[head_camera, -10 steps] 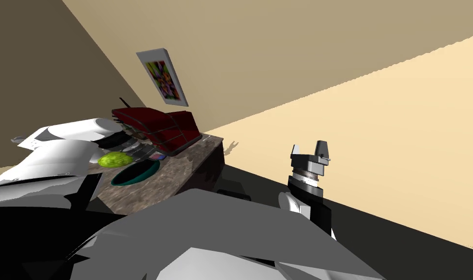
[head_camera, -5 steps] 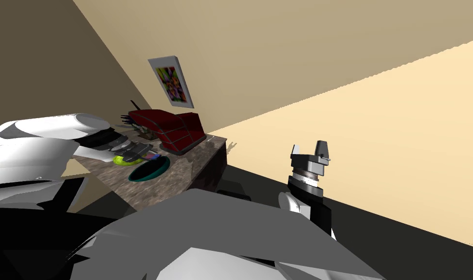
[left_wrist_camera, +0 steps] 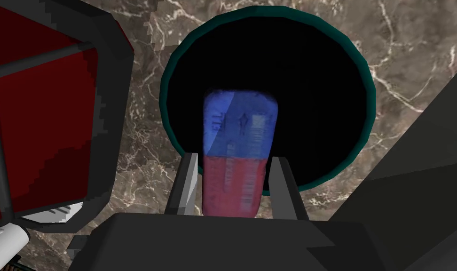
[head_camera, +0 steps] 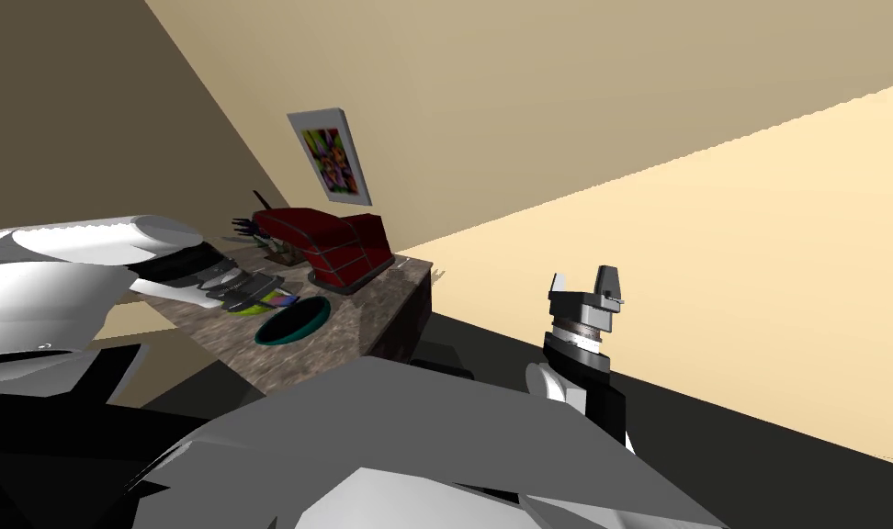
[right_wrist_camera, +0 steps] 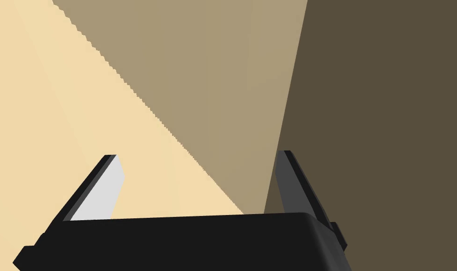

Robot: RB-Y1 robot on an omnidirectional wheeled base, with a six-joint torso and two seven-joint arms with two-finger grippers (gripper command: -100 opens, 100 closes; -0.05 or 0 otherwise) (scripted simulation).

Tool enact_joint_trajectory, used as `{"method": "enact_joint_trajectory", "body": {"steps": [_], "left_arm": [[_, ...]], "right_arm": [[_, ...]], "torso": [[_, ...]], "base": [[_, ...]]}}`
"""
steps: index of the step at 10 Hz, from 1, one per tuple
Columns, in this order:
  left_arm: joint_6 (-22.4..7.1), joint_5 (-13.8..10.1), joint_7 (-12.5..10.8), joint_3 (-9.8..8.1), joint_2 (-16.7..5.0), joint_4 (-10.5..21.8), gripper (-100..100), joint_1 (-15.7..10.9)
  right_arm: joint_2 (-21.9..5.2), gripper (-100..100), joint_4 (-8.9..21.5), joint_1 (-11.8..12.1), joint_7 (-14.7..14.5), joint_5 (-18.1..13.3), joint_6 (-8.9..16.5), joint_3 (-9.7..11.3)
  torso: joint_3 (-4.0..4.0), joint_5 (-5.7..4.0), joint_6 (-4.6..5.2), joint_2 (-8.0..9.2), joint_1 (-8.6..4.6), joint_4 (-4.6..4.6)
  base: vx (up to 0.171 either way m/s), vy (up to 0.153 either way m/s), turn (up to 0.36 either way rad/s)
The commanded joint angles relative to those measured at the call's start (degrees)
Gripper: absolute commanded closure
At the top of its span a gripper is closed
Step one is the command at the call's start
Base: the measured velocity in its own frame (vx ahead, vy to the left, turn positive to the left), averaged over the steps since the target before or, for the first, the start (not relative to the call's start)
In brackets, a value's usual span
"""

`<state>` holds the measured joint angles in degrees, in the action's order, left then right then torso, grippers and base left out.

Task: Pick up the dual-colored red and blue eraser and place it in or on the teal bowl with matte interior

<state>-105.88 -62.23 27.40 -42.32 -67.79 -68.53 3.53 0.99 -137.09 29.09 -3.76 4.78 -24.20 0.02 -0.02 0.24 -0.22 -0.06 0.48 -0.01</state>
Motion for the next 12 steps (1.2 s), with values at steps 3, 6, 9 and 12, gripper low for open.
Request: {"method": "enact_joint_trajectory", "body": {"steps": [3,6,9,12], "left_arm": [[0.02,0.01,0.02,0.0,0.0,0.01,-100,0.0],[0.02,0.01,0.02,0.0,0.0,0.01,0,0.0],[-4.34,-2.05,-0.74,-2.6,-3.26,-1.3,-100,0.15],[-5.69,-2.73,-0.75,-3.64,-4.34,-1.63,-100,0.39]], "right_arm": [[0.0,0,0.0,0.0,0.0,0.0,0.0,0.0],[0.01,0,0.0,0.0,0.0,0.0,0.0,0.01],[0.01,0,0.0,0.0,0.0,0.0,0.0,0.01],[0.01,0,0.0,0.0,0.0,0.0,0.0,0.01]], "torso": [[-0.02,-0.07,0.01,-0.03,-0.22,-0.01],[-0.02,-0.08,0.01,-0.04,-0.26,-0.01],[-0.09,-0.1,0.01,-0.15,-0.32,-0.03],[-0.12,-0.09,0.02,-0.2,-0.31,-0.05]], "base": [[0.0,0.003,0.001],[0.0,0.0,0.0],[0.039,-0.009,0.054],[0.038,-0.006,0.036]]}}
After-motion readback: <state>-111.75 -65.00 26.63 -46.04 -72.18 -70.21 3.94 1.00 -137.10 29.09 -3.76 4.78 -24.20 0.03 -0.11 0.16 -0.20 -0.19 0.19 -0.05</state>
